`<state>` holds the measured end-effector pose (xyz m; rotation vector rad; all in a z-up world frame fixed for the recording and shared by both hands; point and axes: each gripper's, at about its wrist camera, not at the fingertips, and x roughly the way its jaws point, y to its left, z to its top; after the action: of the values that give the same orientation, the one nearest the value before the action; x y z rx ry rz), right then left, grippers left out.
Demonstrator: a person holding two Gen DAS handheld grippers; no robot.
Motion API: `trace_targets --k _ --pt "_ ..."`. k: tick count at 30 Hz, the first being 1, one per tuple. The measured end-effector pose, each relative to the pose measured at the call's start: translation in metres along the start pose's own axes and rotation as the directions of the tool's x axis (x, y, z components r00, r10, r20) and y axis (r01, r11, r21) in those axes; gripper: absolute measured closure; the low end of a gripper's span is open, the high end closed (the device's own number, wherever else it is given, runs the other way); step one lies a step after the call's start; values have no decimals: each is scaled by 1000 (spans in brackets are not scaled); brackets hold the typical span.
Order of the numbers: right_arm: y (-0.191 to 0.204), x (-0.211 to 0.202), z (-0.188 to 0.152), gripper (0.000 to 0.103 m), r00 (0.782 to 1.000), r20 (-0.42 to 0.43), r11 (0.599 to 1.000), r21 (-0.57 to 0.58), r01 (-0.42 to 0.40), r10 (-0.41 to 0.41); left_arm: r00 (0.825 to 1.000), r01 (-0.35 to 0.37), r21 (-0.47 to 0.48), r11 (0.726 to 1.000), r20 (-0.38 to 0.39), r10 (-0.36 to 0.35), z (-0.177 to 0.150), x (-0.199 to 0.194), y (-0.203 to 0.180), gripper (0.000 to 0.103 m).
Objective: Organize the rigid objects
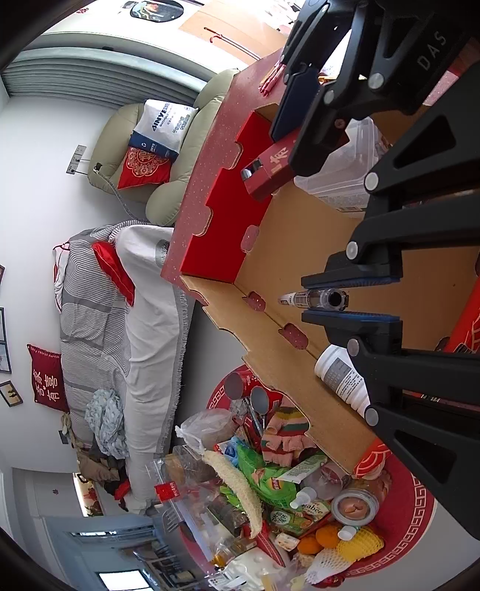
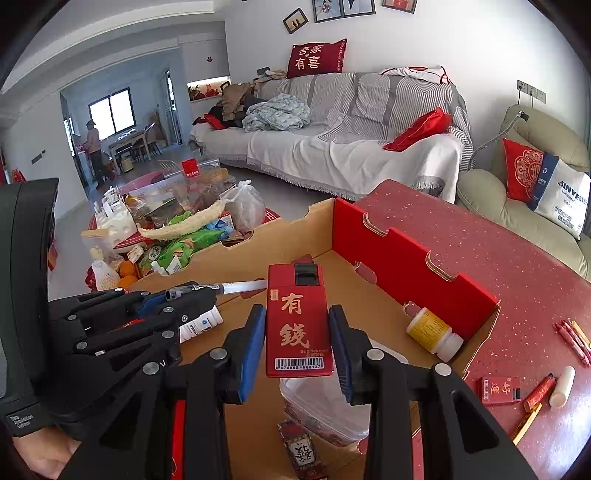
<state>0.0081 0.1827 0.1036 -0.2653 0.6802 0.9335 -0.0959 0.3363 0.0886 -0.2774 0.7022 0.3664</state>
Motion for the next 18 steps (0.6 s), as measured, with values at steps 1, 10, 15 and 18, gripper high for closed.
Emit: trace_targets --k 1,10,15,18 --pt "0 0 0 67 1000 0 1000 0 1 -1 1000 2 2 1000 -2 -2 0 1 0 91" --pt "-3 5 2 67 1000 -9 1000 12 2 -2 1000 0 10 1000 -17 0 0 7 0 91" --pt "-3 7 3 67 1000 -15 1000 10 -10 10 1000 -6 13 1000 -29 6 -2 9 1 91" --pt "-4 5 4 67 1000 -10 1000 15 -27 27 999 -6 21 1000 -38 7 -3 10 -1 90"
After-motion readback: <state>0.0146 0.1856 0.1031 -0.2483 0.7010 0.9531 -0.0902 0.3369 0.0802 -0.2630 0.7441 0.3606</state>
